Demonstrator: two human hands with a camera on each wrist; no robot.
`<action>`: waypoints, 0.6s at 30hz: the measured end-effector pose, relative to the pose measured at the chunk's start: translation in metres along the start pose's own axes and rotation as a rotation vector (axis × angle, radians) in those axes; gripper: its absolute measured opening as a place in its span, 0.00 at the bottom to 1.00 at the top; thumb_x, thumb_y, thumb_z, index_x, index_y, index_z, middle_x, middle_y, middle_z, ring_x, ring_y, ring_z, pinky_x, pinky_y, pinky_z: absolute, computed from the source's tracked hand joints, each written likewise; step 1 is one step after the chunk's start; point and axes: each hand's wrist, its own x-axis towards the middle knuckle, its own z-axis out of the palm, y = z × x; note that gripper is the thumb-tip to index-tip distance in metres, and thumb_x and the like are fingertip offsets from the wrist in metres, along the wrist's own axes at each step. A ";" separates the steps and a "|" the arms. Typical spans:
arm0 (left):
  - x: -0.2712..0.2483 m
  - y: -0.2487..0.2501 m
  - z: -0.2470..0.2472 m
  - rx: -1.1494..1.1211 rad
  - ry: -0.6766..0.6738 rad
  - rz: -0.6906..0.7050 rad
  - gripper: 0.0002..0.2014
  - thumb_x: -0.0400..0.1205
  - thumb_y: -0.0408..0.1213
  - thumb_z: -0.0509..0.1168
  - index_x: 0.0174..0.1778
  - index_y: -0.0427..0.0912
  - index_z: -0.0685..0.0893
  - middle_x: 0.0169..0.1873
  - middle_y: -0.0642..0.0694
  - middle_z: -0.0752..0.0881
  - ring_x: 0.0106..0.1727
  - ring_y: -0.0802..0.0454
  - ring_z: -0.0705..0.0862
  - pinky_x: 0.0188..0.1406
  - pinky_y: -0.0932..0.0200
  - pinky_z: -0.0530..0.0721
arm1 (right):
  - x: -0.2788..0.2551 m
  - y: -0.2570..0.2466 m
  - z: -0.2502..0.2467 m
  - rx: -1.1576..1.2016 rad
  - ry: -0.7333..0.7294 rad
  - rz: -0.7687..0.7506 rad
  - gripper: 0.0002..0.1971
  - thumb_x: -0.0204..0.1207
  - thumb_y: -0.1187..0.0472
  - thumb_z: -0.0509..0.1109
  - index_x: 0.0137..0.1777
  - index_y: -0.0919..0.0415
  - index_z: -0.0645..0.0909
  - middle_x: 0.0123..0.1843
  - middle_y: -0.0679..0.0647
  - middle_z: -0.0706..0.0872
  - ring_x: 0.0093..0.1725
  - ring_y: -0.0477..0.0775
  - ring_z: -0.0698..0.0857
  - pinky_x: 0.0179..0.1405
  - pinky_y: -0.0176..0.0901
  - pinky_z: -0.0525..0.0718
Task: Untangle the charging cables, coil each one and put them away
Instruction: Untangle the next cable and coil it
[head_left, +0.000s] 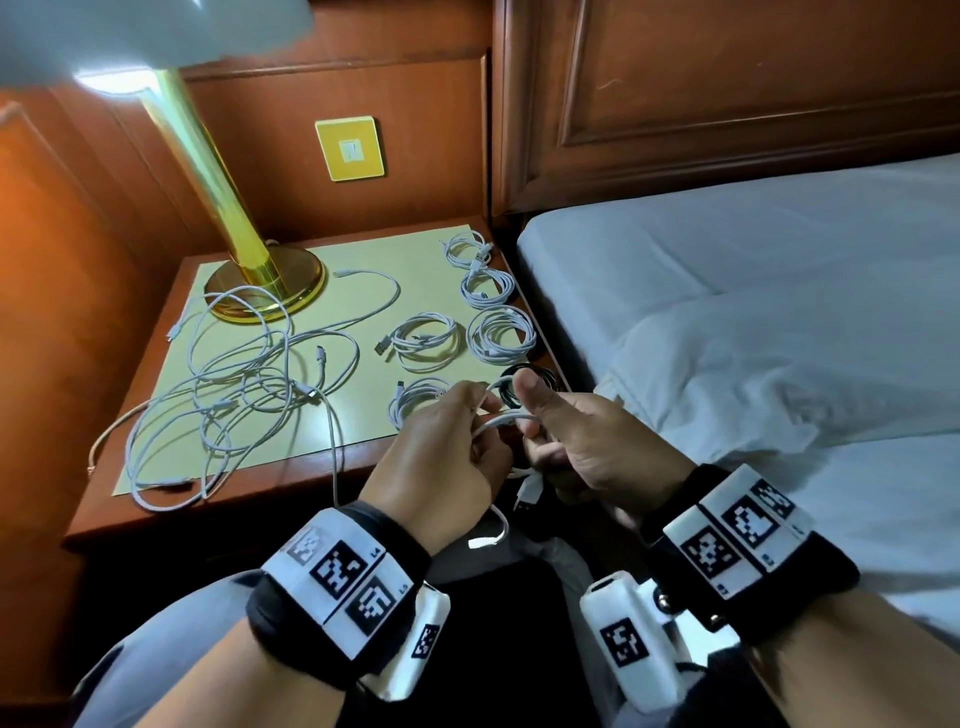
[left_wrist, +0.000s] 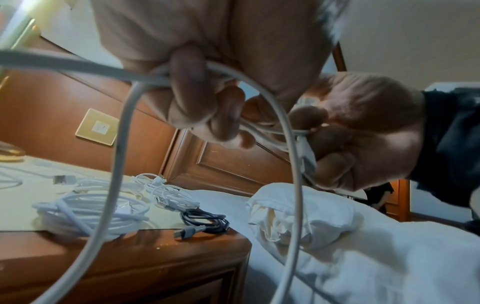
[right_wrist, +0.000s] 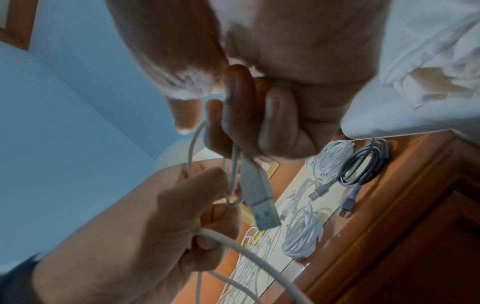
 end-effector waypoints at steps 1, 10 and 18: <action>0.000 0.000 0.001 0.018 -0.004 0.027 0.10 0.83 0.37 0.65 0.59 0.47 0.78 0.38 0.52 0.84 0.36 0.56 0.81 0.31 0.66 0.75 | 0.000 0.001 -0.002 -0.016 -0.020 -0.014 0.31 0.66 0.25 0.67 0.34 0.56 0.71 0.23 0.48 0.65 0.20 0.45 0.58 0.19 0.38 0.54; 0.003 -0.004 -0.009 -0.104 -0.031 0.112 0.08 0.83 0.34 0.63 0.53 0.53 0.79 0.38 0.50 0.88 0.40 0.47 0.85 0.41 0.48 0.84 | 0.002 -0.003 -0.011 -0.020 -0.024 -0.091 0.19 0.75 0.41 0.64 0.35 0.57 0.73 0.24 0.47 0.68 0.19 0.43 0.59 0.17 0.34 0.57; -0.002 -0.005 -0.009 -0.141 -0.070 0.196 0.17 0.79 0.38 0.63 0.64 0.54 0.80 0.42 0.50 0.87 0.36 0.54 0.83 0.39 0.54 0.84 | 0.000 -0.005 -0.017 -0.079 -0.005 -0.139 0.21 0.77 0.38 0.63 0.30 0.53 0.75 0.23 0.49 0.66 0.19 0.47 0.60 0.20 0.40 0.56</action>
